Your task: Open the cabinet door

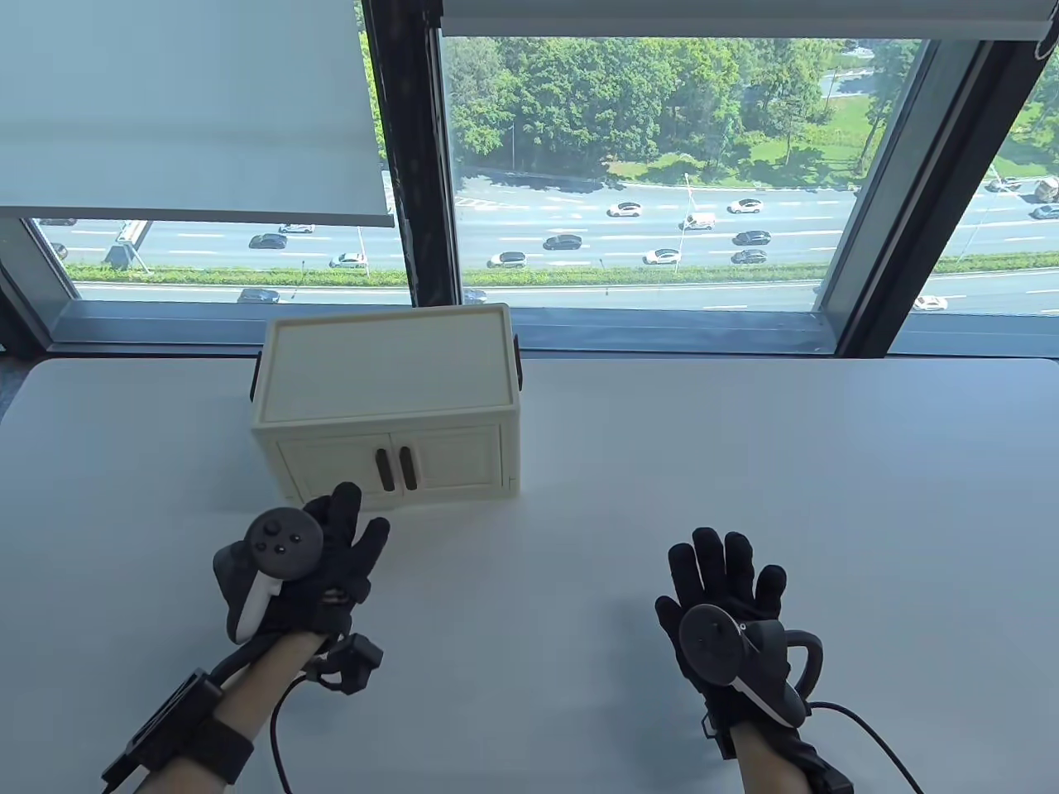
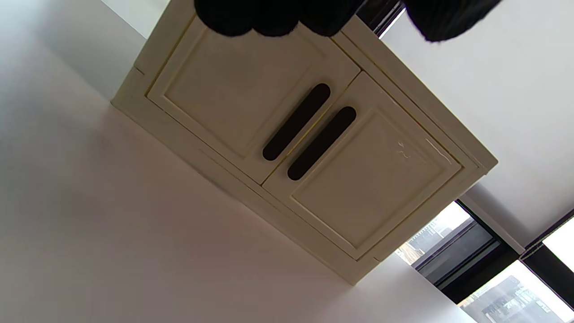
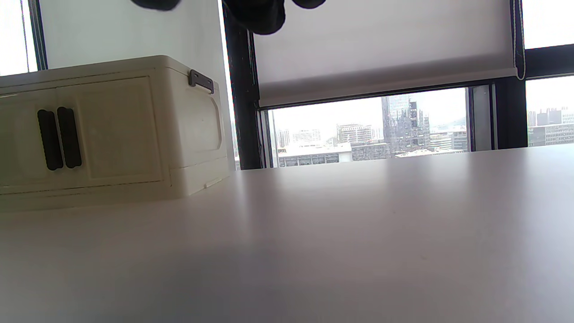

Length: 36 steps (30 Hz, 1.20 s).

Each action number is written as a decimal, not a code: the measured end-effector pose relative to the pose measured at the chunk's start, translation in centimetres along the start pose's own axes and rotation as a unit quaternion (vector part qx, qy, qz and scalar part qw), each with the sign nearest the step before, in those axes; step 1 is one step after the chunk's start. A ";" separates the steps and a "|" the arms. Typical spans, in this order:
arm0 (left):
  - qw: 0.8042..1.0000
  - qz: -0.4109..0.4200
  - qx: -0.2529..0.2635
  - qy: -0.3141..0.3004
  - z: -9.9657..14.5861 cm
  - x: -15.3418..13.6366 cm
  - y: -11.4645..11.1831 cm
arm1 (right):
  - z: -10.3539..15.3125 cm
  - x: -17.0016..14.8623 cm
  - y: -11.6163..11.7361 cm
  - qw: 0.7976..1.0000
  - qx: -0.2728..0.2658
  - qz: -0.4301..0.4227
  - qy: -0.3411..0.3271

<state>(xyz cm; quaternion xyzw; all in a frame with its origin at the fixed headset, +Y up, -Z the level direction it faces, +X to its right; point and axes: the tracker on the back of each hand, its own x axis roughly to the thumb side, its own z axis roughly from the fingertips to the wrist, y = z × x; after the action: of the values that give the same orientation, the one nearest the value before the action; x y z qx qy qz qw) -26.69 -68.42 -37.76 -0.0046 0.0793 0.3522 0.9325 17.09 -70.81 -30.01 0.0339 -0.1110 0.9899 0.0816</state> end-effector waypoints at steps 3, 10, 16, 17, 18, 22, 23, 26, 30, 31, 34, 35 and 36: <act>0.998 0.029 0.017 0.050 -1.9 0.4 0.1 | 0.0 -0.1 -0.2 1.000 -0.004 -0.005 0.000; 0.989 0.028 0.042 0.140 -5.4 1.3 -1.1 | 0.0 -0.2 -0.7 1.000 -0.012 -0.018 -0.001; 0.979 0.045 0.046 0.194 -6.8 1.7 -2.2 | -0.1 -0.2 -0.7 1.000 -0.013 -0.024 -0.004; 0.977 0.049 0.048 0.202 -6.9 1.8 -2.4 | -0.1 -0.2 -0.6 1.000 -0.012 -0.026 -0.004; 0.976 0.050 0.050 0.206 -7.0 1.8 -2.5 | -0.1 -0.2 -0.6 1.000 -0.012 -0.027 -0.005; 0.974 0.038 0.057 0.216 -7.1 1.4 -3.0 | -0.1 0.0 -0.5 1.000 -0.005 -0.029 -0.008; 0.974 0.043 0.058 0.216 -7.1 1.3 -3.0 | -0.1 0.0 -0.5 1.000 -0.003 -0.030 -0.008; 0.970 0.067 0.049 0.230 -7.1 1.2 -3.0 | -0.1 0.1 -0.5 1.000 -0.002 -0.028 -0.010; 0.974 0.062 0.054 0.212 -6.3 0.8 -3.3 | -0.1 0.2 -0.6 0.999 -0.002 -0.031 -0.009; 0.976 0.060 0.047 0.205 -6.0 0.6 -3.2 | -0.1 0.2 -0.6 0.999 -0.003 -0.031 -0.009; 0.977 0.081 0.030 0.194 -5.1 -0.2 -2.9 | 0.0 0.2 -0.6 0.999 -0.002 -0.032 -0.009; 0.978 0.079 0.025 0.190 -4.8 -0.4 -2.7 | 0.0 0.3 -0.6 0.999 -0.001 -0.031 -0.009; 0.981 0.075 0.020 0.180 -4.3 -0.8 -2.5 | 0.0 0.3 -0.6 0.999 0.000 -0.031 -0.009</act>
<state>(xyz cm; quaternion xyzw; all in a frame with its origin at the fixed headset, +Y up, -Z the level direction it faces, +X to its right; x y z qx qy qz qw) -26.24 -71.10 -42.00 -0.0430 0.2534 0.4126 0.8739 16.89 -70.22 -29.89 0.0464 -0.1108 0.9865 0.1114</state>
